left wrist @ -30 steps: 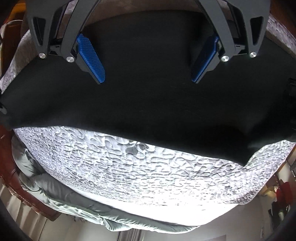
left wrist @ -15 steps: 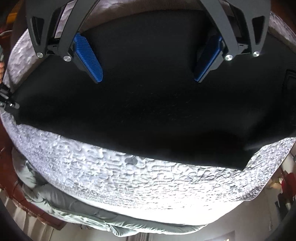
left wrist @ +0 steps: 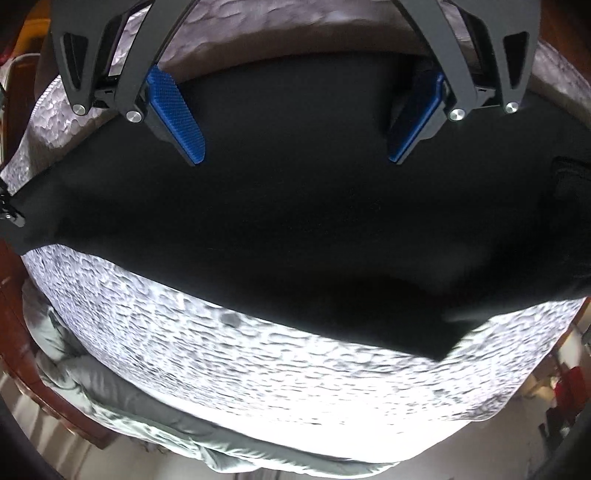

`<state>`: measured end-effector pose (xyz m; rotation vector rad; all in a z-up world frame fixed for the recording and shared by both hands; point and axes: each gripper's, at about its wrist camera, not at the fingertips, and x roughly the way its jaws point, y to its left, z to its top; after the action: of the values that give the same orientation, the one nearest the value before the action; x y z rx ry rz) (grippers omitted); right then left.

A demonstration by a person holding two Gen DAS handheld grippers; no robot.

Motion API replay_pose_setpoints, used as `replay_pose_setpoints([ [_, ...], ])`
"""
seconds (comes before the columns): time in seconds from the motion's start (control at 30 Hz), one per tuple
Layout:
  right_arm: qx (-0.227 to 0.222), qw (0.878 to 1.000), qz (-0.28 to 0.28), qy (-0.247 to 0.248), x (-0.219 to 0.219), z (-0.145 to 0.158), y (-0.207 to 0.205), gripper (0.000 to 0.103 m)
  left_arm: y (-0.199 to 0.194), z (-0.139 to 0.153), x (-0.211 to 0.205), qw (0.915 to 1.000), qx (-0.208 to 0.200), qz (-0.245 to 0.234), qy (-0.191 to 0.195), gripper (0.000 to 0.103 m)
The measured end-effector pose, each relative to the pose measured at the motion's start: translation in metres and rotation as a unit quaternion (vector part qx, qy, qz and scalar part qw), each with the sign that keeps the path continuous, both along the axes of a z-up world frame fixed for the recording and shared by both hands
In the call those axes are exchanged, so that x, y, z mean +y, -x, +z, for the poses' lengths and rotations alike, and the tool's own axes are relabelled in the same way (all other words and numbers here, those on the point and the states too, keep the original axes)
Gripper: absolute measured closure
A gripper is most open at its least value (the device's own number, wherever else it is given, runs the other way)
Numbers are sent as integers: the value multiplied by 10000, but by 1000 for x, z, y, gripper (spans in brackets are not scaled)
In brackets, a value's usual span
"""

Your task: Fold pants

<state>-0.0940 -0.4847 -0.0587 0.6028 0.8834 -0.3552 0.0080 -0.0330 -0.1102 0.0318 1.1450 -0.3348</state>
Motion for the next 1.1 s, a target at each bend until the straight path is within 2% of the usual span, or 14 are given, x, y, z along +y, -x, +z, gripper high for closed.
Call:
replay_pose_setpoints([
  [0.13, -126, 9992, 241, 277, 28, 21, -10, 82, -5, 0, 24, 9997, -19, 229, -120, 4],
  [0.33, -288, 9952, 736, 583, 90, 48, -37, 81, -12, -2, 59, 9977, 52, 675, -105, 4],
  [0.53, -323, 9860, 1395, 859, 157, 60, -66, 81, -15, 2, 79, 9963, 47, 859, -75, 4],
  [0.8, 30, 9652, 2338, 1172, 254, 37, -107, 81, -16, 4, 101, 9942, 72, 1066, 97, 4],
  [1.1, 259, 9451, 3044, 1162, 332, 7, -131, 81, -15, 8, 128, 9908, 64, 1320, 280, 4],
])
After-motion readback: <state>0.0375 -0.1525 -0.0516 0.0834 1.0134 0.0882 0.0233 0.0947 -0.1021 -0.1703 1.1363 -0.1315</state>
